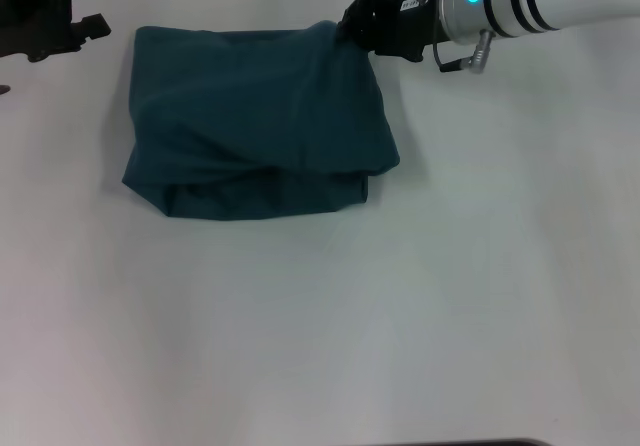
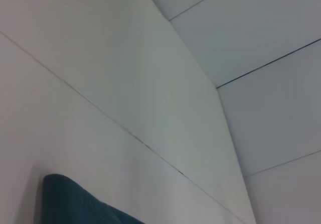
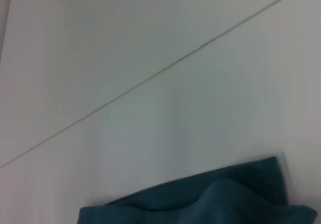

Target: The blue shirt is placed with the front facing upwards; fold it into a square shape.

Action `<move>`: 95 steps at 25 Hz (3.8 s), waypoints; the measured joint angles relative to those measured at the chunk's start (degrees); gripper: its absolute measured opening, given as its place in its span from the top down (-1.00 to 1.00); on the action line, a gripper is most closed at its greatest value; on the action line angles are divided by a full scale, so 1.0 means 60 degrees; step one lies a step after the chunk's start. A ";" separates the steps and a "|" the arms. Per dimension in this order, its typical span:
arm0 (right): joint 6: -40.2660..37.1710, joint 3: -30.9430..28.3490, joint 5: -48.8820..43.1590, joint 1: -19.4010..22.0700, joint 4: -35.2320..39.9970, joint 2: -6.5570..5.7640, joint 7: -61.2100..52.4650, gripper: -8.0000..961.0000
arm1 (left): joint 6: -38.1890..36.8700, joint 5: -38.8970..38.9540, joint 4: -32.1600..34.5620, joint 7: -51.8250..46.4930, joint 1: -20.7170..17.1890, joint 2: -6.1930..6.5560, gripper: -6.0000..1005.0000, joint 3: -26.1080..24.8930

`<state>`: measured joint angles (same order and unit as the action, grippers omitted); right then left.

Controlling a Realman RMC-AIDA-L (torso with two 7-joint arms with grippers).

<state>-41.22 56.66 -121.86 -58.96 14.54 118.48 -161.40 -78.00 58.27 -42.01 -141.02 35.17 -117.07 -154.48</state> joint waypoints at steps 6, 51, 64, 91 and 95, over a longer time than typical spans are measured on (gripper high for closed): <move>-0.0128 0.0017 -0.0023 -0.0015 0.0011 -0.0017 0.0009 0.61 | 0.0121 0.0000 0.0001 0.0012 0.0014 -0.0002 -0.86 0.0031; -0.2549 0.0349 -0.0277 0.0240 0.0933 -0.0571 0.0758 -0.42 | 0.0125 0.0000 0.0028 -0.0120 0.0080 0.0044 -0.86 0.0022; -0.4930 0.0123 -0.0201 0.1454 0.3445 -0.1005 0.1609 -0.43 | -0.1461 -0.0070 -0.0273 0.0778 -0.0099 0.0746 -0.87 0.2091; -0.6066 -0.0447 -0.0216 0.1677 0.3851 -0.1245 0.1616 -0.40 | -0.0529 -0.0800 -0.1787 0.6296 -0.1941 -0.0582 -0.86 0.2176; -0.6053 -0.0490 -0.0204 0.1696 0.3728 -0.1226 0.1617 -0.40 | -0.0446 -0.0834 -0.1741 0.6494 -0.1984 -0.0664 -0.86 0.2272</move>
<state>-77.54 53.72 -123.08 -48.79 36.91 111.13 -151.70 -80.68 53.26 -52.45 -102.05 23.27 -121.05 -140.85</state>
